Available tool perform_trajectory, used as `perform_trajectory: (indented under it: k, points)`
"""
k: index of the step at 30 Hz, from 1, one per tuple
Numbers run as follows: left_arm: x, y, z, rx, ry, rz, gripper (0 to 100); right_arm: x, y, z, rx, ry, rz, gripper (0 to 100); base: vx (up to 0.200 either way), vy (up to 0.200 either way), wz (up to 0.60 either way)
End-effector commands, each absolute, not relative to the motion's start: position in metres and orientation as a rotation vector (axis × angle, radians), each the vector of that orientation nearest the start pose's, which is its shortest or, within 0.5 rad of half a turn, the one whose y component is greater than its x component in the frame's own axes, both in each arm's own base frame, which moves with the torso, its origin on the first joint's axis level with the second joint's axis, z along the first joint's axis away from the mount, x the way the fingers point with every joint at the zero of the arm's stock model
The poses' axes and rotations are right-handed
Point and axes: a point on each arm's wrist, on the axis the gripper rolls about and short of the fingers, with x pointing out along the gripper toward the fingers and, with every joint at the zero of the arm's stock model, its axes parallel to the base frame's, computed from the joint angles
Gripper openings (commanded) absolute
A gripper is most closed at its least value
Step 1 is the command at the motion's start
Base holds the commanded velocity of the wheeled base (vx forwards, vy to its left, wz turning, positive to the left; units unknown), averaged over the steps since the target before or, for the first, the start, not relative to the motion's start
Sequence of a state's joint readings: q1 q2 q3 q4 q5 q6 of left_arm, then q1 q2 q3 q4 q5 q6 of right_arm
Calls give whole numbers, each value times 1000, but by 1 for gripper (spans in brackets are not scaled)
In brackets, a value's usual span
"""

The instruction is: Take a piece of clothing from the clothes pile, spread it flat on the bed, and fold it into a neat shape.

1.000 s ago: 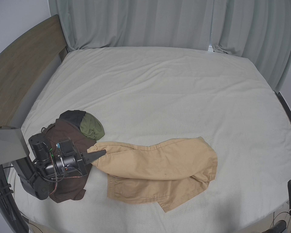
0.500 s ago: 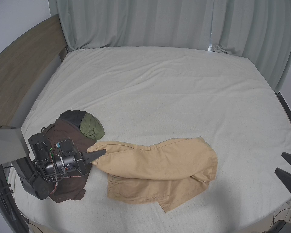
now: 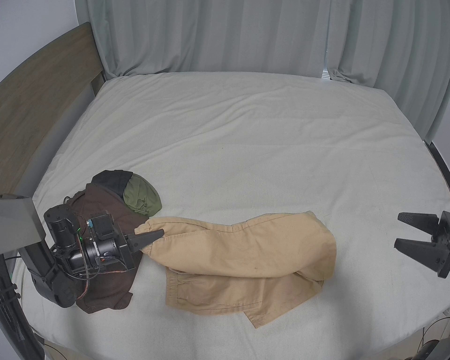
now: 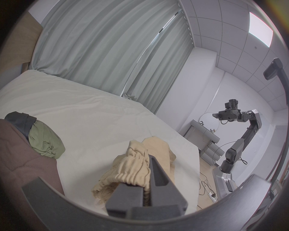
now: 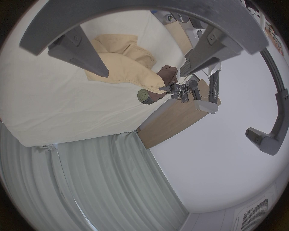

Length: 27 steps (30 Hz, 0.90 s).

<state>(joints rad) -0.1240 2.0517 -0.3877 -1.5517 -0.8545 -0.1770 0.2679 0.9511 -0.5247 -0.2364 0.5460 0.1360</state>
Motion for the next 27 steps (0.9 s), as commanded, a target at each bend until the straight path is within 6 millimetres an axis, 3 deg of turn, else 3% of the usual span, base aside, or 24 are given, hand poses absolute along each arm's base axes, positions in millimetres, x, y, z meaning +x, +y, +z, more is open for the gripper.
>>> perform_trajectory:
  k: [1, 7, 12, 19, 24, 27]
  points:
    - [288, -53, 74, -204, 195, -966, 0, 113, 44, 216, 157, 268, 802, 100, 0, 0, 0]
    - [290, -53, 68, -210, 215, -964, 0, 99, 39, 221, 149, 216, 796, 100, 0, 0, 0]
    - [290, -52, 68, -211, 214, -962, 0, 106, 41, 216, 155, 254, 791, 100, 0, 0, 0]
    - [290, -52, 68, -209, 212, -963, 0, 143, 45, 199, 178, 358, 741, 100, 0, 0, 0]
    - [290, -52, 68, -210, 213, -963, 0, 181, 44, 177, 195, 382, 684, 100, 0, 0, 0]
    - [290, -52, 68, -210, 213, -963, 0, 204, 44, 153, 207, 402, 661, 100, 0, 0, 0]
